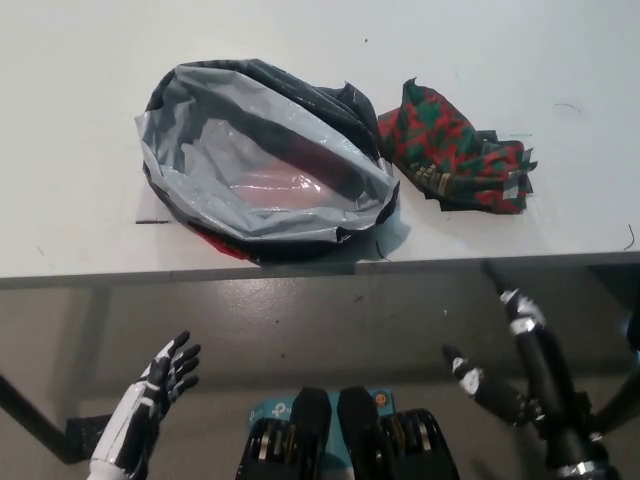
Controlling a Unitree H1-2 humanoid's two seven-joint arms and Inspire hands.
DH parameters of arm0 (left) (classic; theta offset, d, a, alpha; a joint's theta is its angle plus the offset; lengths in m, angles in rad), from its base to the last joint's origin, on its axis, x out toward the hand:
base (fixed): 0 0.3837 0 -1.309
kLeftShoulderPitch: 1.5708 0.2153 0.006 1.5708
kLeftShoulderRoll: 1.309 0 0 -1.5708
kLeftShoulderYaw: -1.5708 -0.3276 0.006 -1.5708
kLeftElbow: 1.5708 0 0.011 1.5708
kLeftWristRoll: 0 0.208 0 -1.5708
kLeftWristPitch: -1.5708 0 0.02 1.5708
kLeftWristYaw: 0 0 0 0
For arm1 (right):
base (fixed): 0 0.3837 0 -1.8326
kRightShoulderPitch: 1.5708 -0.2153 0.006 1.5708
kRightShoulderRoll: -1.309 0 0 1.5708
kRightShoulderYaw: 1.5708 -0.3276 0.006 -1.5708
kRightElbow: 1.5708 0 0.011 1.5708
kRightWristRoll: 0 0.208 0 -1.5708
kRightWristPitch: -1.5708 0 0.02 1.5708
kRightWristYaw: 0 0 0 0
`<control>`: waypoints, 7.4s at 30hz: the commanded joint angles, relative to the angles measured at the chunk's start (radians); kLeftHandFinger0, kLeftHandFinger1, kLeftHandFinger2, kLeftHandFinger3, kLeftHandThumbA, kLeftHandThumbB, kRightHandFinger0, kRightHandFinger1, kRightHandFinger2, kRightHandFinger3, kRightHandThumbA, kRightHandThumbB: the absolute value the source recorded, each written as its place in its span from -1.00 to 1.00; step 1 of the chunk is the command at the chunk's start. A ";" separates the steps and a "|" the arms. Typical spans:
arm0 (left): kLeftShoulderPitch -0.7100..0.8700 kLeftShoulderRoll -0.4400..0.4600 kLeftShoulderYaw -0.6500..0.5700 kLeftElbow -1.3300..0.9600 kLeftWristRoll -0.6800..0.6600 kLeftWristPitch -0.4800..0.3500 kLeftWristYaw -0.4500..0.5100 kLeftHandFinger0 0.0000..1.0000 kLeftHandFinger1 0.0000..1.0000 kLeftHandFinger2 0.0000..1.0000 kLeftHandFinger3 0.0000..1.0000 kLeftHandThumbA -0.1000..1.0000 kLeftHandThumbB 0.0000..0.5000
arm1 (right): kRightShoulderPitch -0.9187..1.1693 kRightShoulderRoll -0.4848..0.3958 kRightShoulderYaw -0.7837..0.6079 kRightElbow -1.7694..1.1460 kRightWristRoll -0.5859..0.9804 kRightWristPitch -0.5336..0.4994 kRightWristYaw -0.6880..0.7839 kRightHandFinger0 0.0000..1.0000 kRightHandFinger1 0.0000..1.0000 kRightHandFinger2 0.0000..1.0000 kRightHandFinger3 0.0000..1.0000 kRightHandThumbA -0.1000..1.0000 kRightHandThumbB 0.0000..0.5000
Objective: The robot uses its right hand to pick up a bag of coffee beans and puts it in the black plastic bag, then the robot grabs the top of the bag and lifts it.
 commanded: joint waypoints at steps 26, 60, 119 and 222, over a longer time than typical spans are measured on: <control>-0.051 0.014 -0.020 -0.006 -0.005 -0.062 -0.037 1.00 1.00 1.00 1.00 1.00 -0.51 | -0.987 -0.282 0.128 0.359 -0.176 0.685 0.587 1.00 1.00 1.00 1.00 0.80 1.00; -0.043 0.016 -0.027 -0.001 -0.003 -0.093 -0.041 1.00 1.00 1.00 1.00 1.00 -0.43 | -1.338 -0.074 0.301 1.293 -0.116 0.580 0.454 1.00 1.00 1.00 1.00 0.87 1.00; -0.075 0.024 -0.037 -0.009 0.030 -0.082 -0.058 1.00 1.00 1.00 1.00 0.81 0.02 | -1.267 -0.033 0.300 1.545 0.013 0.378 0.585 1.00 1.00 1.00 1.00 1.00 1.00; -0.078 0.052 -0.071 -0.010 0.076 -0.021 -0.069 1.00 1.00 1.00 1.00 0.73 -0.31 | -1.482 0.211 -0.174 1.285 0.705 0.630 0.480 -1.00 -0.26 0.86 1.00 -1.00 -0.20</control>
